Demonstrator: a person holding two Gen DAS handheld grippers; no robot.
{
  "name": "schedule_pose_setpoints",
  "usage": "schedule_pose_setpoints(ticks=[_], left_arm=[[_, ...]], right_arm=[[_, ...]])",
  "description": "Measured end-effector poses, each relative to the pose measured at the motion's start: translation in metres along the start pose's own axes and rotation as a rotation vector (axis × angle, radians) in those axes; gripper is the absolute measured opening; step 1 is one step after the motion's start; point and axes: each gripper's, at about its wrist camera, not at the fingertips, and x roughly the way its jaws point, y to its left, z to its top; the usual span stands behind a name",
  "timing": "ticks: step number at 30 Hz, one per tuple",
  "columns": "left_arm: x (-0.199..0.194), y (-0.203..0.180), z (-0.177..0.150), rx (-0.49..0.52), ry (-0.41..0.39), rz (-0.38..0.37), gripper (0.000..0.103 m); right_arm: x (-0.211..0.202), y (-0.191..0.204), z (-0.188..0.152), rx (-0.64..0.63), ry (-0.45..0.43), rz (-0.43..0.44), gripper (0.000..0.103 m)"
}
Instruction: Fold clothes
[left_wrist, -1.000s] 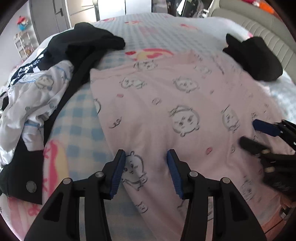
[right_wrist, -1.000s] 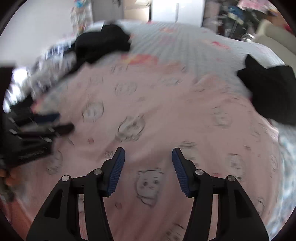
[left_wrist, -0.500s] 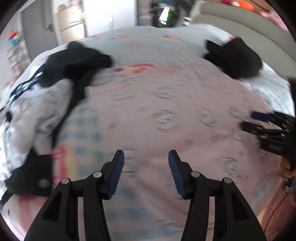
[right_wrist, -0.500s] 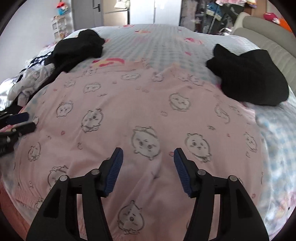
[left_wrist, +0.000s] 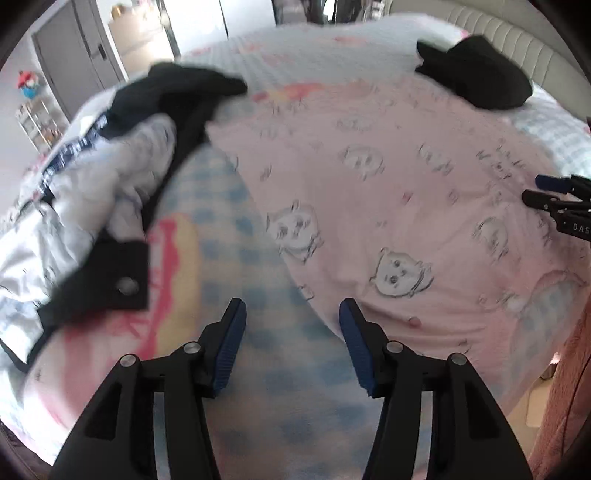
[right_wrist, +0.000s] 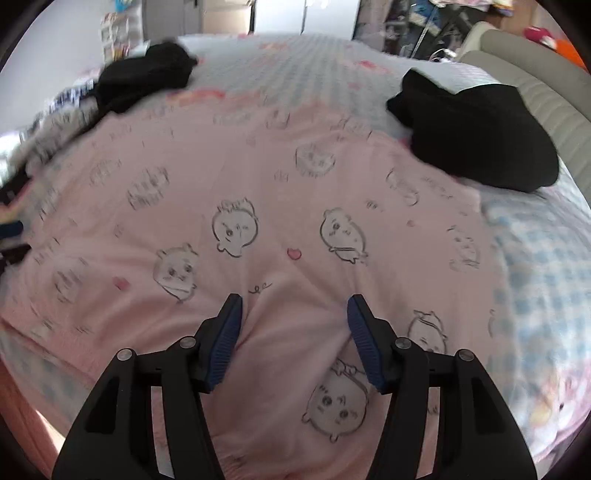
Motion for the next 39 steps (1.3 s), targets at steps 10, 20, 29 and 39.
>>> schedule_pose_setpoints(ticks=[10, 20, 29, 39], left_arm=[[0.025, -0.042, -0.009, 0.04, 0.049, -0.03, 0.062], [-0.027, -0.027, -0.005, -0.038, -0.089, -0.094, 0.069], [0.025, -0.085, 0.023, 0.031, 0.035, -0.109, 0.068], [0.002, -0.074, 0.008, 0.033, -0.017, -0.1, 0.068]], right_arm=[[-0.003, 0.042, -0.028, -0.041, 0.019, 0.089, 0.06], [-0.055, -0.03, -0.053, 0.155, -0.057, 0.103, 0.06], [-0.013, -0.07, -0.046, 0.223, 0.068, 0.049, 0.061], [-0.05, -0.101, -0.077, 0.262, -0.007, 0.094, 0.061]])
